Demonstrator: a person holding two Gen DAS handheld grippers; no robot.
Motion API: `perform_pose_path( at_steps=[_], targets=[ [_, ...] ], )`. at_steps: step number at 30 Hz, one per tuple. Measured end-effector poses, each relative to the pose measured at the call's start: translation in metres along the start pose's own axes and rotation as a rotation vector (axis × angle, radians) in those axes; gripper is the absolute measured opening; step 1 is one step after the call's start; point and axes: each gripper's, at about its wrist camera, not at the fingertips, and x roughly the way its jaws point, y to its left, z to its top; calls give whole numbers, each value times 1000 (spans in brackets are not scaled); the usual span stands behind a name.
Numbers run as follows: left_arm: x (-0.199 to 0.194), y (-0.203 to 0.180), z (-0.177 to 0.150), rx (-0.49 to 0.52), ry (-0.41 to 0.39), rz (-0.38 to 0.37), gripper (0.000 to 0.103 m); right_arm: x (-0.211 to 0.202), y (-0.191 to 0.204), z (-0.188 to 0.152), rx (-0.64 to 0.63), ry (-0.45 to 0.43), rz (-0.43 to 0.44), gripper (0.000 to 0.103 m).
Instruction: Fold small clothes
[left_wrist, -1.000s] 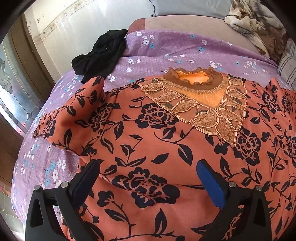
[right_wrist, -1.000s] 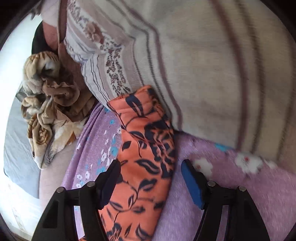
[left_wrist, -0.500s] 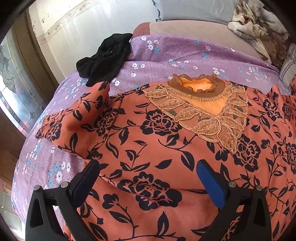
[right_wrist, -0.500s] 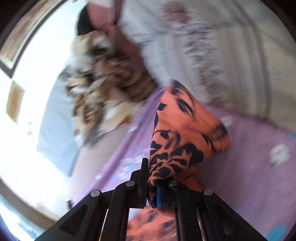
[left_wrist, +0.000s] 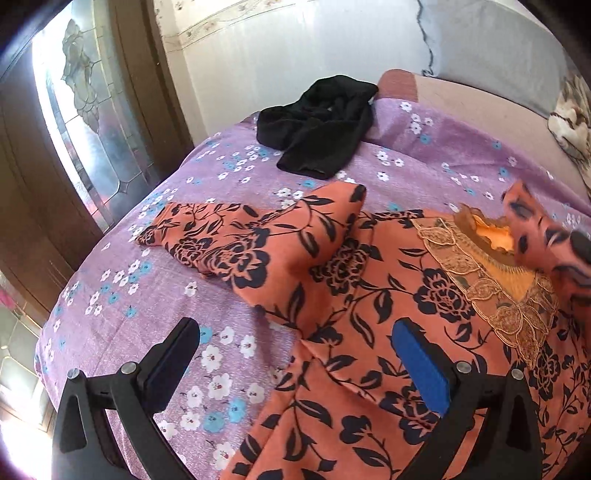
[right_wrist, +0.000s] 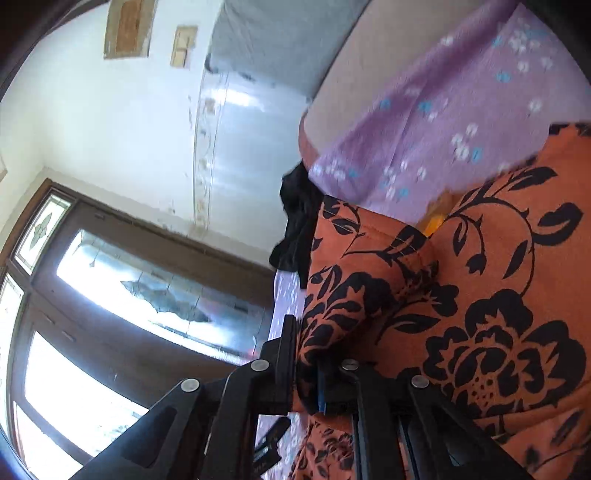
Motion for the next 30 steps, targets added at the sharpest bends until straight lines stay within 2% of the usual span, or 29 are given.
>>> perform_pose_path(
  at_steps=[1,2,3,4,5,8,11,12,14,16,18,21,23,25,27,30],
  targets=[
    [1,6,1,-14,2,3,103,12,-2,-15,20,62,2,17],
    [1,13,-1,-23,-1,10,103,24,-3,-21,41,117,2,36],
    [1,17,-1,-32,0,11,103,27,-3,-38,54,145,5,61],
    [1,20,-1,-39,1,8,103,25,-2,-46,60,135,13,70],
    [1,23,-2,-42,1,4,103,19,0,-49,50,109,23,74],
    [2,21,-2,-39,4,-18,103,-7,12,-45,-10,60,11,74],
    [-1,10,-2,-25,5,-94,103,-42,32,-36,-75,1,-41,74],
    [-2,5,-2,-20,8,-113,103,-57,33,-37,-90,-8,-32,74],
    [-6,-6,-2,-3,0,-132,103,-81,30,-36,-64,-22,6,74],
    [-9,-18,-4,23,-19,-135,103,-99,25,-35,-40,-56,-3,74],
    [-11,-31,-7,57,-26,-158,103,-113,23,-31,-56,-95,-75,74],
    [-20,-51,-12,115,-51,-242,103,-125,6,-15,-12,-126,-254,73],
    [-33,-66,-15,167,-108,-285,103,-135,-15,-5,46,-168,-292,69],
    [-45,-82,-19,223,-165,-310,103,-144,-37,3,108,-204,-346,60],
    [-49,-102,-23,277,-188,-304,103,-148,-58,8,174,-222,-383,54],
    [-32,-134,-33,362,-145,-225,103,-149,-78,11,237,-212,-417,52]
  ],
)
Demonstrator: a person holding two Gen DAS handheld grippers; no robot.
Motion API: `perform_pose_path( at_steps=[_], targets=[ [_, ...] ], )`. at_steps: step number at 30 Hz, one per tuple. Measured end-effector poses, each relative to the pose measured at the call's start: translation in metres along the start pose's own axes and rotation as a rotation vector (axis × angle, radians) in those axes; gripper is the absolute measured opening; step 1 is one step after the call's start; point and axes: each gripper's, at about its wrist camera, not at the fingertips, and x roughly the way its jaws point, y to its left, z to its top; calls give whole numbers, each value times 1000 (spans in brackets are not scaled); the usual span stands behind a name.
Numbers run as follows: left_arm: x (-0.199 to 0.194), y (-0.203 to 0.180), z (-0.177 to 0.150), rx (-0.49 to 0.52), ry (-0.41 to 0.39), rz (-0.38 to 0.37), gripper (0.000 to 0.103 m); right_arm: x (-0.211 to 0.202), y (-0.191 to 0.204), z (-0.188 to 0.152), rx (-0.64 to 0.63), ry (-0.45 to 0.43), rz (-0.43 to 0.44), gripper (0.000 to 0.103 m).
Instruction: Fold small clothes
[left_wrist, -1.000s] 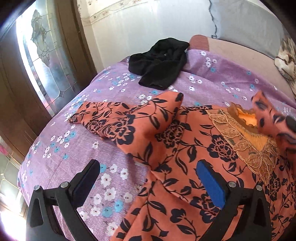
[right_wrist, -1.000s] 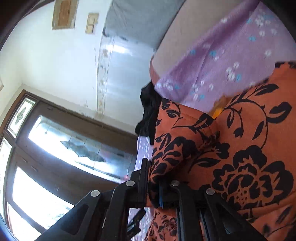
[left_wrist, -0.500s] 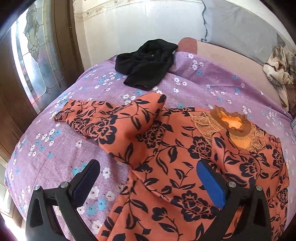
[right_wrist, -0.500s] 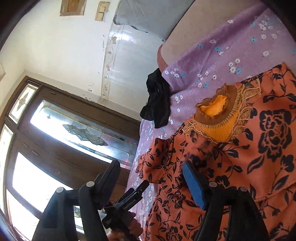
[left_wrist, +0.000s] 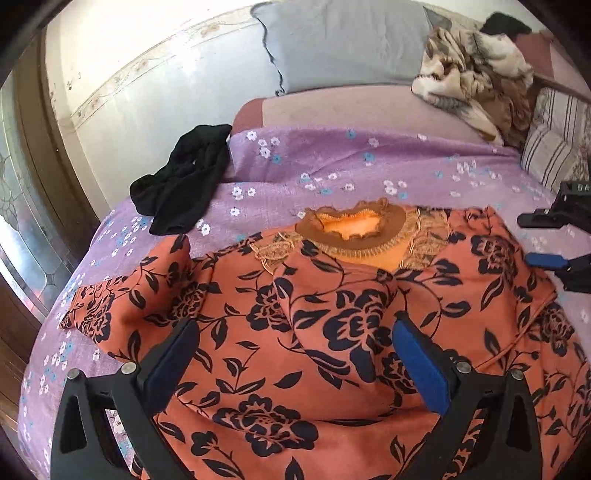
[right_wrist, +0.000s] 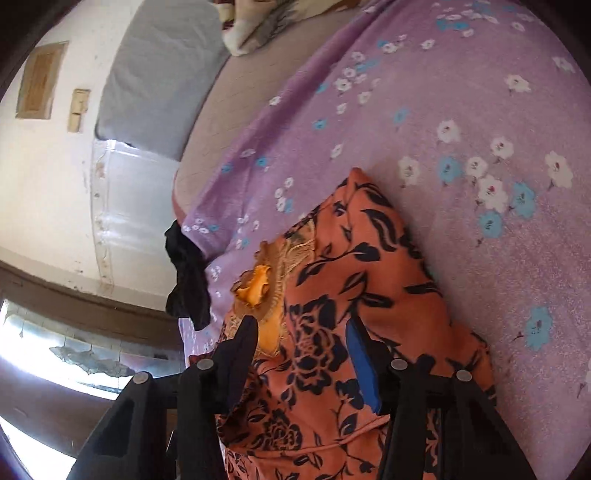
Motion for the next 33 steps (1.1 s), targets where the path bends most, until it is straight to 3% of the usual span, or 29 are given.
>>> perform_pose_path(
  at_steps=[2,4,6,9,11,16,23,27,28,29,30,32,33],
  targets=[
    [17,-5,-4,13,61,47,103,7,-5,-2,17,32,0,52],
    [30,6,-9,-31,114,67,94,19,-5,-10,17,79,-11,52],
    [39,27,-13,-133,177,-15,47,31,-3,-19,-10,131,-43,52],
    [44,61,-20,-327,242,-171,31,45,2,-31,-60,179,-81,52],
    [41,75,-22,-381,240,-171,28,47,8,-35,-111,179,-103,52],
    [33,102,-24,-437,244,-173,28,52,15,-43,-190,226,-127,53],
    [40,142,-30,-540,258,-180,28,60,28,-60,-307,385,-91,54],
    [26,172,-25,-573,184,-114,29,64,30,-67,-334,394,-103,55],
    [21,181,-24,-579,161,-83,32,65,30,-67,-335,395,-102,55],
    [16,193,-24,-596,139,-49,48,67,31,-68,-330,395,-100,55],
    [13,207,-26,-628,121,-18,71,67,29,-68,-325,397,-96,55],
    [9,238,-33,-724,97,37,86,69,29,-69,-321,396,-95,55],
    [12,251,-38,-764,100,50,86,69,29,-69,-323,395,-96,55]
  ],
)
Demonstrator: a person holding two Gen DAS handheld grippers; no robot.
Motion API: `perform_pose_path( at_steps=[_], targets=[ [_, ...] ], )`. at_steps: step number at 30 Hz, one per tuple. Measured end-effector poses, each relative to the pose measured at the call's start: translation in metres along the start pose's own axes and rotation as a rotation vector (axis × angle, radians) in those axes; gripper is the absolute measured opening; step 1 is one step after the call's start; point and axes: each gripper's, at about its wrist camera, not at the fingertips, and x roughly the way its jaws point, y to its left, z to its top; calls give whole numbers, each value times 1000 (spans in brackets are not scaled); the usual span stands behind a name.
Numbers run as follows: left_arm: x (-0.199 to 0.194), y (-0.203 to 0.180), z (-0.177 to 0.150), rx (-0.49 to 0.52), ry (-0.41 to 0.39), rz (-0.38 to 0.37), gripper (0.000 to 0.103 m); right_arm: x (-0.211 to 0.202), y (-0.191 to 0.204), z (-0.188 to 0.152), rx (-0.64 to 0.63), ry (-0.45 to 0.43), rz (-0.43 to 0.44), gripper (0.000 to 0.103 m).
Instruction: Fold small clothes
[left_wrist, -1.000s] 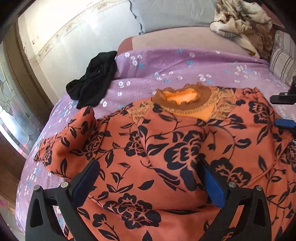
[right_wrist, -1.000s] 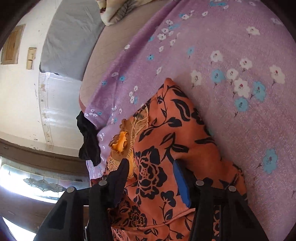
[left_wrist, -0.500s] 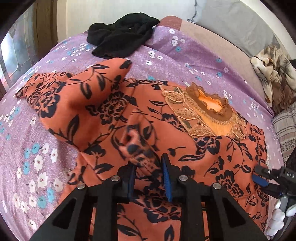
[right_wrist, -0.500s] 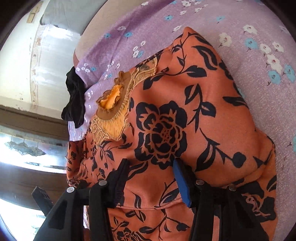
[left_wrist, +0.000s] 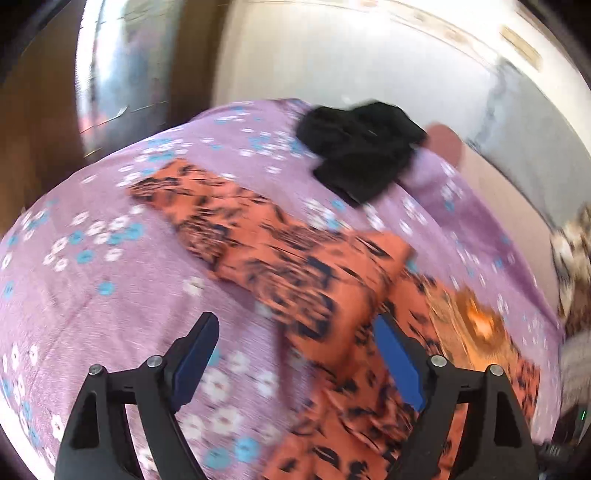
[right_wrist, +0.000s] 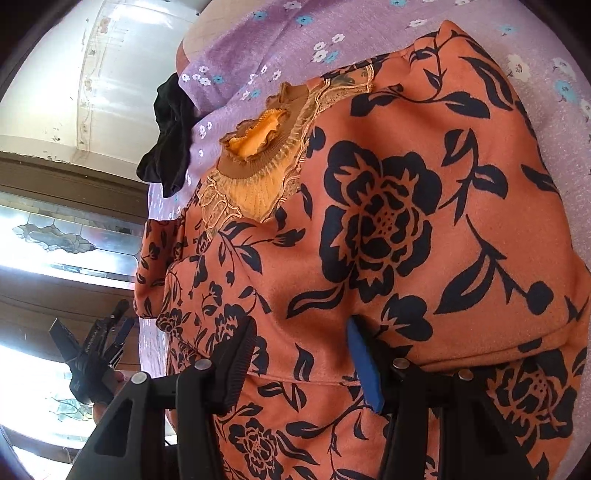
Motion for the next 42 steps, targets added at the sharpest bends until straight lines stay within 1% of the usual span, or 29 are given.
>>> perform_pose_path(
  at_steps=[2,3,6,8,10,12,14,15,16,17,18,20,22,23,24,26,27,29,31,32,33,34,35,36,37,38,39,40,42],
  targets=[
    [13,25,11,-83,35,21,86,2,3,1,-7,-3,-3,57],
    [21,37,15,-134,59,11,86,2,4,1,-12,-5,-3,59],
    [48,66,22,-275,148,-54,86,4,7,1,-24,-10,-8,60],
    [65,78,20,-374,197,-126,86,5,7,2,-23,-12,-6,60],
    [78,83,19,-442,207,-174,86,6,6,2,-20,-13,-1,60],
    [86,82,25,-454,185,-187,86,6,6,2,-19,-14,2,60],
    [95,81,35,-467,174,-220,85,7,6,3,-22,-15,1,61],
    [99,82,38,-484,174,-238,82,8,6,3,-25,-16,0,61],
    [102,82,41,-499,171,-253,73,8,7,3,-29,-18,-1,61],
    [103,83,45,-508,167,-247,43,8,8,2,-34,-19,-3,62],
    [103,83,47,-508,157,-245,23,9,9,2,-40,-21,-7,63],
    [96,75,52,-470,115,-244,17,10,11,2,-53,-22,-15,63],
    [82,56,56,-365,62,-204,9,10,13,2,-56,-23,-19,63],
    [72,44,58,-302,28,-195,3,10,13,3,-54,-24,-19,63],
    [61,29,59,-242,-5,-207,1,10,13,3,-52,-24,-20,63],
    [37,-12,55,-88,-54,-248,1,9,14,3,-48,-26,-20,63],
    [24,-37,49,13,-78,-254,1,9,14,3,-47,-27,-19,63],
    [2,-92,26,228,-130,-257,1,7,13,4,-37,-30,-13,62],
    [-8,-143,-6,437,-135,-262,2,7,11,5,-28,-35,-6,62],
    [-10,-161,-22,518,-136,-236,8,7,10,5,-28,-35,-5,62],
    [-12,-172,-34,564,-135,-214,9,7,10,5,-29,-35,-2,62],
    [-9,-177,-41,582,-120,-206,9,6,9,5,-25,-34,3,62],
    [-4,-176,-42,573,-85,-212,9,5,8,5,-22,-34,8,63],
    [1,-167,-37,534,-43,-220,18,5,7,4,-21,-33,11,62],
    [7,-153,-26,464,-12,-225,28,5,6,4,-21,-31,14,62],
    [10,-132,-13,373,3,-228,53,4,5,4,-20,-30,15,63],
    [12,-106,3,265,3,-220,75,4,5,4,-21,-30,14,63],
    [12,-78,20,147,-7,-203,80,4,6,4,-23,-30,11,63],
    [13,-18,49,-76,-15,-176,83,4,7,3,-33,-31,3,63]
  ],
)
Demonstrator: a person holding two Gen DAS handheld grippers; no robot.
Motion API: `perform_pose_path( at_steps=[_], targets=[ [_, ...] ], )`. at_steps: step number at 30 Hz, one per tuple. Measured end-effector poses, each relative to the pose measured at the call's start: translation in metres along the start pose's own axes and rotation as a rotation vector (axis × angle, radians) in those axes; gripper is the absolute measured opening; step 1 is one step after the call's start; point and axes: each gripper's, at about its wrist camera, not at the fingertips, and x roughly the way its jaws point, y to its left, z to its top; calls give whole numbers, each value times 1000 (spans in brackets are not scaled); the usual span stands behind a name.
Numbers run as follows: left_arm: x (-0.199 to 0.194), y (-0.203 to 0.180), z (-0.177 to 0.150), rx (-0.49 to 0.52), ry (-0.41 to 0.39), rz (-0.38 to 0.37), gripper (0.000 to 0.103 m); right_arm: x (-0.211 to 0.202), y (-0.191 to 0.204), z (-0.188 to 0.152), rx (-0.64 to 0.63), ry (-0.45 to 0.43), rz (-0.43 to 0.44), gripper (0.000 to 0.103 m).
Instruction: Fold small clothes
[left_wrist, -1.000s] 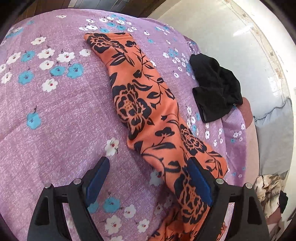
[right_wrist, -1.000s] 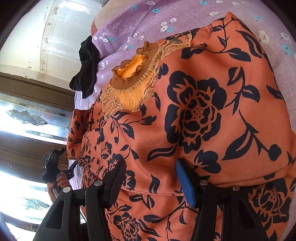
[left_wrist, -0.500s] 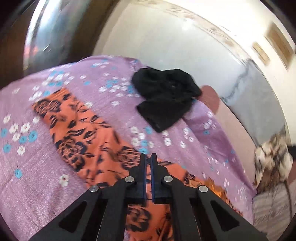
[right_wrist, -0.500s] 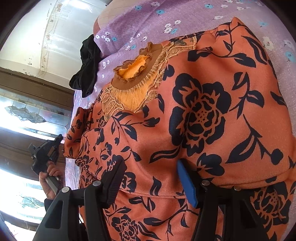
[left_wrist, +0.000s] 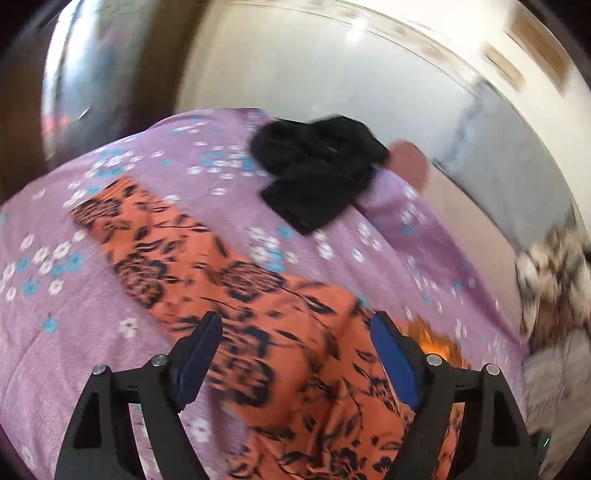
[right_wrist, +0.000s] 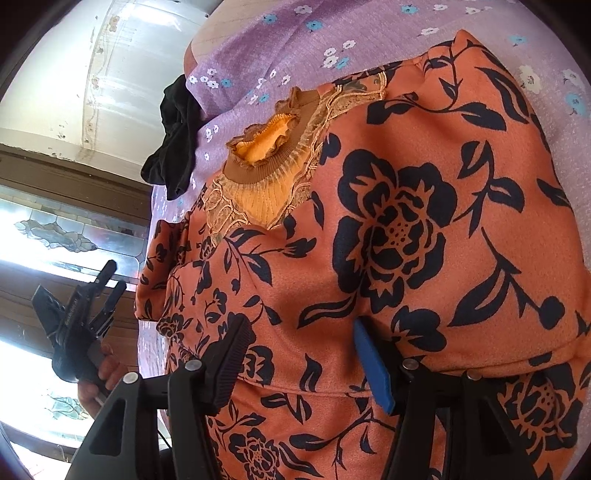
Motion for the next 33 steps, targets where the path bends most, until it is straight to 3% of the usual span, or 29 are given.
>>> perform_pose_path(
  at_steps=[4,7,10,14,16,18,19,20,23,27,30,33],
  targets=[
    [9,103,33,-344,1,67,84,2,3,-1,-2,-5,-6,63],
    [39,144,36,-457,50,39,84,4,4,-1,1,-11,-6,63],
    [68,151,34,-484,101,-13,83,6,6,1,-11,-16,-11,64],
    [89,141,47,-398,68,14,82,7,7,2,-18,-20,-11,65],
    [96,139,54,-343,57,46,75,8,7,2,-21,-22,-9,65],
    [104,138,58,-294,68,90,37,8,7,1,-23,-22,-9,65],
    [107,139,59,-282,75,109,26,9,7,2,-25,-22,-11,65],
    [108,141,58,-276,79,125,9,8,7,2,-27,-23,-13,65],
    [96,123,62,-228,48,141,8,9,9,2,-32,-27,-20,65],
    [55,36,68,6,-55,74,8,5,6,4,-9,-36,-6,64],
    [25,-45,47,209,-75,-3,8,-5,2,5,16,-77,6,65],
    [4,-125,1,414,-41,-101,8,-22,2,7,21,-155,1,65]
  ],
)
